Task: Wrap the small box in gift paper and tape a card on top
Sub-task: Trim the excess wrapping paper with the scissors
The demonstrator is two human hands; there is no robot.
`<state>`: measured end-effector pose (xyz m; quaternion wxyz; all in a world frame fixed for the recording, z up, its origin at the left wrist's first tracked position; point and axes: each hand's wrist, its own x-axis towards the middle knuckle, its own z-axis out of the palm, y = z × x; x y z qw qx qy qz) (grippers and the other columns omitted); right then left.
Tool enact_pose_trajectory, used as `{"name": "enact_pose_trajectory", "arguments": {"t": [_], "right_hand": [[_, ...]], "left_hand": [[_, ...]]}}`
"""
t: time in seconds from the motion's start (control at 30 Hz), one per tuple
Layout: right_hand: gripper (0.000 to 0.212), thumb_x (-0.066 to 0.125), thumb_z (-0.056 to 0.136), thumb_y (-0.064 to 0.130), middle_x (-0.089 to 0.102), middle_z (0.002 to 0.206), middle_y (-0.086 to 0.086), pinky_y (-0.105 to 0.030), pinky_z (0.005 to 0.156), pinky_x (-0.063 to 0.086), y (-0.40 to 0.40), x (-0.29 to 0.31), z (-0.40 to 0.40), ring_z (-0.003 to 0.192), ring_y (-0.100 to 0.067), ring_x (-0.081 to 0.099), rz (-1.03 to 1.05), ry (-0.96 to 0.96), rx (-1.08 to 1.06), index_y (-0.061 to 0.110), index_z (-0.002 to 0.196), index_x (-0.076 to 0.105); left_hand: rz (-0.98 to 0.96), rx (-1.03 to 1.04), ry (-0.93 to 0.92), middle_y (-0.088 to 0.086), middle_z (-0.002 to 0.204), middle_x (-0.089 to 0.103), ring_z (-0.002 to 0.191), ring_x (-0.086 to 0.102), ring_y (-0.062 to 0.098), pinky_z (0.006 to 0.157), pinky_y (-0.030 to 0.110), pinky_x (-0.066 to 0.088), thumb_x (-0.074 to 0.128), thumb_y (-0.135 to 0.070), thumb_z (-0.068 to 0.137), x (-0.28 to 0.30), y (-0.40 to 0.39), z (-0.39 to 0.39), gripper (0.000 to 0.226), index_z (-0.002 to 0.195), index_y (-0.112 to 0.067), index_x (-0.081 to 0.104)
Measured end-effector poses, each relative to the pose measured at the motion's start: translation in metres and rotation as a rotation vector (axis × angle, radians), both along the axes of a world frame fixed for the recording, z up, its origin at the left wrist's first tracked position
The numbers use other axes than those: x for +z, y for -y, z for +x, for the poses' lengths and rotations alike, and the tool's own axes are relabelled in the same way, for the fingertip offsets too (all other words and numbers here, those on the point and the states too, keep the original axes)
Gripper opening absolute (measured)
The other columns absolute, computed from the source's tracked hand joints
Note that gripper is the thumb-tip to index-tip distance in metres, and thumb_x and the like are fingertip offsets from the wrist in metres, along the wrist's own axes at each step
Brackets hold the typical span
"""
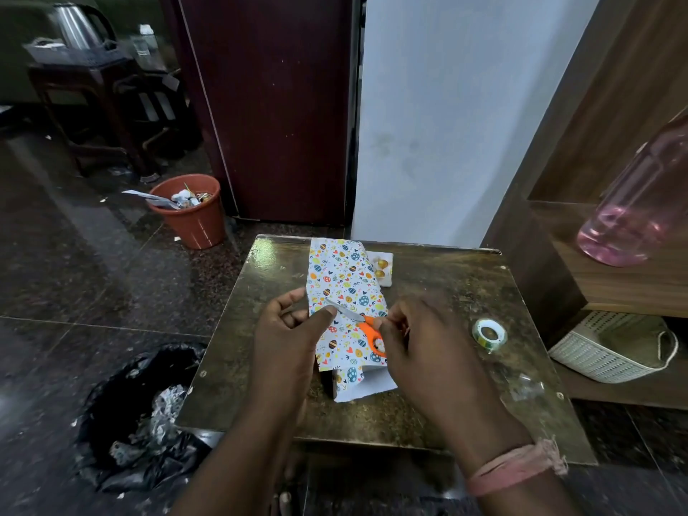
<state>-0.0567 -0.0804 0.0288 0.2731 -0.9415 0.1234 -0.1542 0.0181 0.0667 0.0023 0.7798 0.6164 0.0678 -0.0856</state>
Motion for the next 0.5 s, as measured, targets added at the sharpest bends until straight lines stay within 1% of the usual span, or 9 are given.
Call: {"name": "enact_pose_trajectory", "arguments": {"t": [0.03, 0.1, 0.17, 0.23, 0.3, 0.37, 0.4, 0.43, 0.5], "right_hand": [[0.018, 0.06, 0.098, 0.036, 0.053, 0.089, 0.009, -0.032, 0.064, 0.037, -0.002, 0.004, 0.0, 0.079, -0.009, 0.052, -0.006, -0.031, 0.0, 0.025, 0.086, 0.054], [0.017, 0.062, 0.096, 0.039, 0.058, 0.091, 0.007, -0.03, 0.064, 0.038, -0.005, 0.013, 0.001, 0.082, -0.013, 0.055, -0.017, -0.095, -0.015, 0.023, 0.091, 0.058], [0.018, 0.065, 0.096, 0.036, 0.064, 0.091, 0.001, -0.031, 0.063, 0.042, -0.007, 0.021, 0.003, 0.082, -0.018, 0.061, -0.023, -0.2, -0.043, 0.018, 0.093, 0.064], [0.019, 0.066, 0.095, 0.032, 0.066, 0.088, -0.005, -0.031, 0.061, 0.044, -0.009, 0.025, 0.004, 0.078, -0.021, 0.062, -0.042, -0.268, -0.075, 0.014, 0.09, 0.068], [0.019, 0.068, 0.093, 0.03, 0.062, 0.08, -0.005, -0.028, 0.051, 0.034, -0.011, 0.025, 0.002, 0.072, -0.022, 0.058, -0.08, -0.268, -0.105, 0.013, 0.083, 0.067], [0.028, 0.067, 0.091, 0.029, 0.051, 0.067, -0.003, -0.025, 0.046, 0.023, -0.011, 0.025, -0.004, 0.063, -0.022, 0.05, -0.087, -0.265, -0.129, 0.015, 0.068, 0.057], [0.034, 0.067, 0.09, 0.029, 0.047, 0.061, -0.003, -0.027, 0.046, 0.021, -0.011, 0.025, -0.007, 0.058, -0.021, 0.046, -0.053, -0.274, -0.134, 0.015, 0.062, 0.053], [0.036, 0.067, 0.089, 0.028, 0.049, 0.057, -0.004, -0.028, 0.045, 0.022, -0.009, 0.027, -0.011, 0.054, -0.02, 0.045, 0.016, -0.269, -0.136, 0.012, 0.06, 0.054], [0.032, 0.07, 0.088, 0.027, 0.061, 0.056, -0.01, -0.026, 0.044, 0.027, -0.006, 0.034, -0.022, 0.045, -0.014, 0.047, 0.237, -0.226, -0.15, 0.009, 0.062, 0.066]], "left_hand": [[0.003, -0.008, -0.002, 0.009, 0.097, 0.079, 0.088, 0.078, 0.022, 0.066, 0.031, 0.063, 0.08, -0.004, 0.085, 0.001, -0.001, 0.0, 0.042, 0.122, -0.011, 0.061], [0.001, -0.023, -0.021, 0.011, 0.101, 0.079, 0.09, 0.078, 0.023, 0.073, 0.039, 0.064, 0.081, -0.004, 0.085, 0.001, -0.001, 0.002, 0.043, 0.122, -0.011, 0.061], [-0.009, -0.044, -0.046, 0.013, 0.105, 0.078, 0.094, 0.078, 0.027, 0.082, 0.048, 0.063, 0.081, -0.004, 0.084, 0.002, -0.003, 0.002, 0.043, 0.121, -0.01, 0.06], [-0.016, -0.065, -0.055, 0.014, 0.104, 0.078, 0.094, 0.077, 0.029, 0.086, 0.053, 0.062, 0.081, -0.002, 0.084, 0.003, -0.007, 0.001, 0.044, 0.12, -0.01, 0.059], [-0.013, -0.091, -0.049, 0.013, 0.099, 0.079, 0.091, 0.078, 0.029, 0.085, 0.053, 0.062, 0.081, 0.001, 0.084, 0.005, -0.011, -0.002, 0.044, 0.121, -0.01, 0.058], [-0.006, -0.107, -0.045, 0.01, 0.094, 0.08, 0.088, 0.078, 0.029, 0.083, 0.054, 0.062, 0.08, 0.002, 0.084, 0.007, -0.016, -0.007, 0.044, 0.119, -0.011, 0.058], [-0.006, -0.11, -0.046, 0.011, 0.095, 0.079, 0.088, 0.078, 0.03, 0.083, 0.056, 0.062, 0.08, 0.002, 0.083, 0.009, -0.018, -0.01, 0.045, 0.119, -0.012, 0.057], [-0.007, -0.11, -0.049, 0.013, 0.098, 0.079, 0.09, 0.078, 0.031, 0.084, 0.057, 0.062, 0.081, 0.002, 0.083, 0.011, -0.02, -0.012, 0.046, 0.12, -0.012, 0.057], [-0.028, -0.103, -0.055, 0.016, 0.104, 0.077, 0.09, 0.078, 0.03, 0.08, 0.052, 0.064, 0.081, 0.002, 0.083, 0.017, -0.023, -0.018, 0.048, 0.123, -0.011, 0.057]]}}
